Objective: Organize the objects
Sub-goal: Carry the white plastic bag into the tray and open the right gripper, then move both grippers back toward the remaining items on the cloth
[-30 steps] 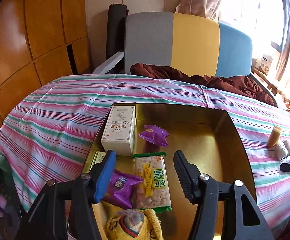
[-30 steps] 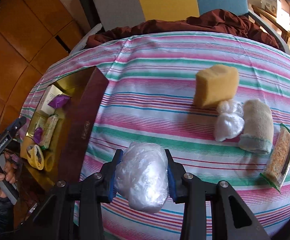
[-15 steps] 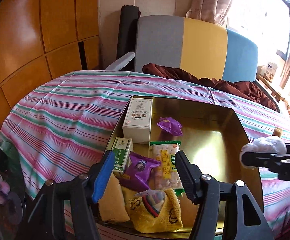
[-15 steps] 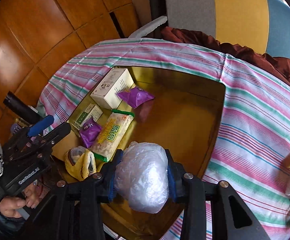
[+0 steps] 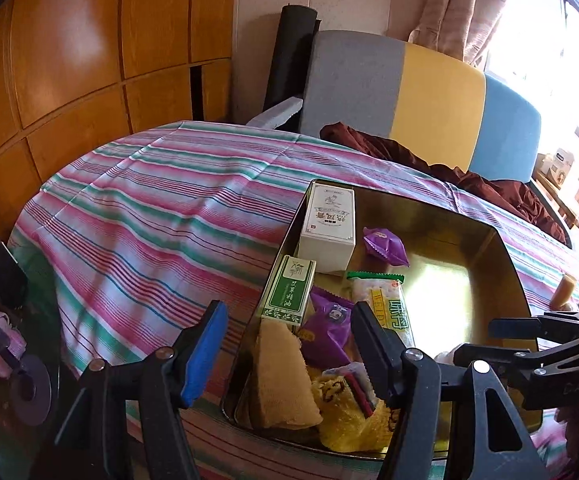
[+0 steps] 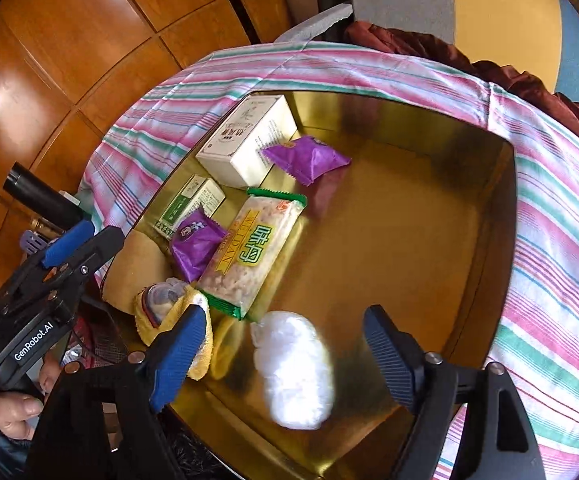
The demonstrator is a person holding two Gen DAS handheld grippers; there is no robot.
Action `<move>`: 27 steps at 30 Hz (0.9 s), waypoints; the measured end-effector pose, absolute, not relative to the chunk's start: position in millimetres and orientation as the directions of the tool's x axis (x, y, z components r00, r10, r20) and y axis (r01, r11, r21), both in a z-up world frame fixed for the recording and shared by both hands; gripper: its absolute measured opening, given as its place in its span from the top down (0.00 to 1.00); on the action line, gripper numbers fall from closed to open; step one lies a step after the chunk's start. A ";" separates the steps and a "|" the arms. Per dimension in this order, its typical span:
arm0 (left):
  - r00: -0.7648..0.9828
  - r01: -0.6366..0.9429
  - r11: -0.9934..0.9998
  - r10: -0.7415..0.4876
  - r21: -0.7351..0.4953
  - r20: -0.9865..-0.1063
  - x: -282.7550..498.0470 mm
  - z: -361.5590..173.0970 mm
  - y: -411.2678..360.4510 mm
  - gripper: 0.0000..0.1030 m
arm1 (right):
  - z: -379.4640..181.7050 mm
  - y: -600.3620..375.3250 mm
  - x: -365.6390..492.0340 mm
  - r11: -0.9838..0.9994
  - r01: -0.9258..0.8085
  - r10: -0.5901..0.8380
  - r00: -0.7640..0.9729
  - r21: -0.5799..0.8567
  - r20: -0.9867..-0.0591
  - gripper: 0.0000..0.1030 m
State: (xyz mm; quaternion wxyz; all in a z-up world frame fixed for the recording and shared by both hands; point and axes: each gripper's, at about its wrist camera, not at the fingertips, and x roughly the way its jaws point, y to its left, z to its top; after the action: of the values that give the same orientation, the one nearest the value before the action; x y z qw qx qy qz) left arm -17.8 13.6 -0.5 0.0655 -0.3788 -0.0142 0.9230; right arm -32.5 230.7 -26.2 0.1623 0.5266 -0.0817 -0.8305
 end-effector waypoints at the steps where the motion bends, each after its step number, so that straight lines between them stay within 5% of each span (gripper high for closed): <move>1: -0.705 -0.111 -0.991 0.131 -0.074 -0.697 -17.0 -0.5 13.9 0.37 | -23.2 234.3 -30.5 -0.935 0.177 -0.354 -0.406 0.308 -0.842 0.20; 15: -0.711 -0.190 -0.981 0.163 -0.036 -0.684 -3.1 8.2 45.3 0.34 | 5.3 292.8 -6.0 -0.982 0.042 -0.175 -0.556 0.183 -0.812 0.20; 27: -0.700 -0.272 -0.962 0.195 0.005 -0.687 1.7 13.4 80.2 0.34 | 10.8 419.8 21.9 -0.965 -0.237 0.046 -0.574 0.112 -0.817 0.20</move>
State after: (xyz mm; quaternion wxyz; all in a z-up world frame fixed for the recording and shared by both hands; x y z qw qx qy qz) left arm 1.7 80.2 13.4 0.1267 -0.3656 0.0530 0.9206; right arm 21.9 419.8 10.8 -0.0802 0.4543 -0.1048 -0.8810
